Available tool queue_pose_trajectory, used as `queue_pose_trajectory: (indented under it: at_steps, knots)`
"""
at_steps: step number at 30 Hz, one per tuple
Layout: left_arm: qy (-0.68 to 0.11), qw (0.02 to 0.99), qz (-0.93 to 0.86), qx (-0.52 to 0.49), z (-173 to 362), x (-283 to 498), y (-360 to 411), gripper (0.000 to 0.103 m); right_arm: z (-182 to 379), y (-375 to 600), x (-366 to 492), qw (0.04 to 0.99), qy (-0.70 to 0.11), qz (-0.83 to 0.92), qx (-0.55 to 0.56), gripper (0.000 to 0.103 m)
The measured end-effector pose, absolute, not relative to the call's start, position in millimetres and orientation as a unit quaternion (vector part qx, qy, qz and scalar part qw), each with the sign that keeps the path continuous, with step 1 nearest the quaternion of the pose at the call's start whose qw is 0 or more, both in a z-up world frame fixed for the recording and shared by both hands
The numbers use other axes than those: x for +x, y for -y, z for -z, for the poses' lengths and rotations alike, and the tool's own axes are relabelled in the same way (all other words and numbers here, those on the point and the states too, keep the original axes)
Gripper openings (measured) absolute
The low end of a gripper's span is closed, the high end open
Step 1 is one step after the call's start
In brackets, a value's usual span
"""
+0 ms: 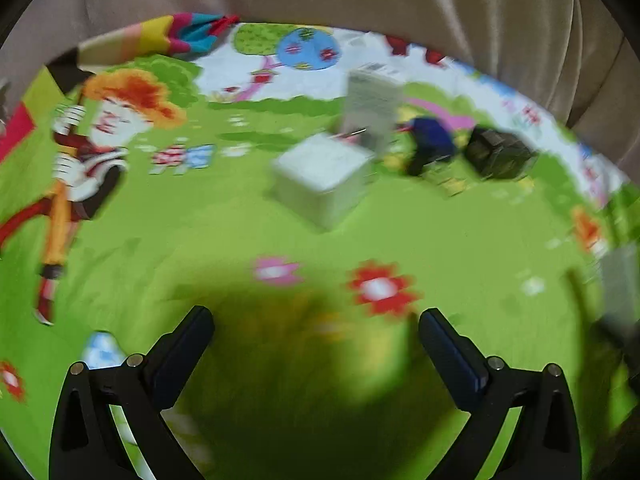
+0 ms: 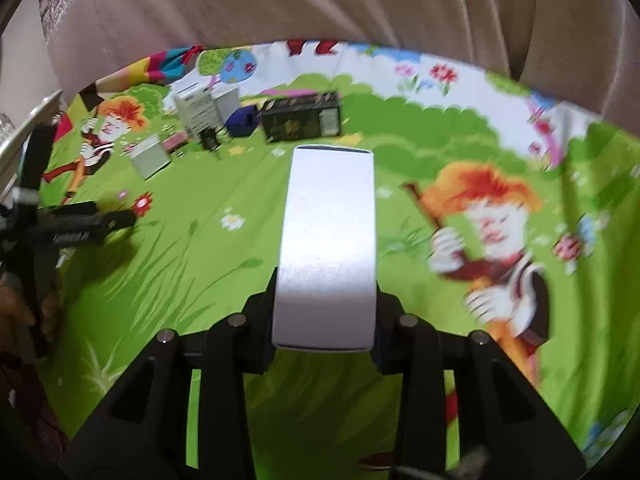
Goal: Organize rigid objects
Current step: 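Grasp another slim white box with the right tool, then grasp the black binder clip with the left tool while the right tool holds the white box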
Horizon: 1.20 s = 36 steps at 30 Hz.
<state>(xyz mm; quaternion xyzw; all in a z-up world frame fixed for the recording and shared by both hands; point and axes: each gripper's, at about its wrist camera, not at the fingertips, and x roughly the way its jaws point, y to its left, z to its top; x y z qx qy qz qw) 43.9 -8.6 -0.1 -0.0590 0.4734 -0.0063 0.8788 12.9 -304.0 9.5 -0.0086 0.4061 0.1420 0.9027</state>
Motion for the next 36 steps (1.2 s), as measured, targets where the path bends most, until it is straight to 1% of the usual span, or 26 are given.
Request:
queue_pose_trajectory:
  at_steps: [1,3,7,11,12,14,15,16,20,23,25,27,30,32,34,36]
  knots:
    - [-0.471,0.878,0.033,-0.081,-1.9,48.5,17.1,0.103,-2.5,303.5,18.8,0.9,-0.412,-0.141,0.0,0.041]
    - [-0.472,0.875,0.058,-0.09,-2.8,62.9,36.0,0.103,-0.4,301.7,17.8,0.902,-0.41,-0.135,-0.001,0.04]
    - [-0.461,0.884,0.054,-0.051,2.2,105.6,71.0,0.103,-1.0,298.3,20.3,0.902,-0.411,-0.134,-0.001,0.041]
    - [-0.464,0.885,0.028,-0.016,7.1,152.4,84.2,0.103,-0.4,296.8,20.7,0.902,-0.411,-0.133,-0.001,0.041]
    - [-0.47,0.883,0.023,0.005,9.1,162.2,88.2,0.1,-0.2,296.5,21.1,0.902,-0.411,-0.133,-0.002,0.041]
    - [-0.467,0.883,0.04,0.022,6.5,163.9,92.6,0.076,0.4,297.9,22.2,0.902,-0.41,-0.135,0.001,0.041]
    - [-0.465,0.883,0.053,0.031,2.4,157.2,94.3,0.041,0.6,299.4,23.3,0.901,-0.411,-0.137,0.005,0.041]
    - [-0.47,0.879,0.069,0.037,0.1,151.1,94.0,0.04,0.8,301.0,23.7,0.901,-0.41,-0.14,0.01,0.041]
    - [-0.461,0.88,0.116,0.013,-1.2,91.7,78.4,0.04,1.0,307.3,24.9,0.9,-0.409,-0.149,0.033,0.041]
    - [-0.447,0.886,0.122,0.013,-1.5,43.8,64.7,0.04,0.8,306.7,24.7,0.899,-0.409,-0.153,0.037,0.045]
    - [-0.438,0.891,0.12,0.03,0.6,25.6,54.3,0.041,0.5,304.8,24.5,0.899,-0.408,-0.155,0.033,0.049]
    - [-0.426,0.896,0.116,0.055,2.2,13.1,59.8,0.041,0.3,303.1,24.1,0.898,-0.407,-0.162,0.032,0.058]
    - [-0.428,0.896,0.114,0.039,0.9,17.7,58.4,0.043,0.5,302.0,26.2,0.899,-0.407,-0.161,0.029,0.067]
    - [-0.429,0.895,0.122,0.028,-0.8,17.1,58.6,0.052,0.5,299.3,29.7,0.901,-0.409,-0.145,0.012,0.069]
    - [-0.43,0.894,0.123,0.029,-0.1,15.5,60.4,0.066,1.0,296.4,34.3,0.902,-0.411,-0.13,-0.006,0.071]
    - [-0.433,0.896,0.096,0.031,1.5,17.1,59.2,0.071,1.5,293.6,37.6,0.902,-0.413,-0.128,-0.013,0.075]
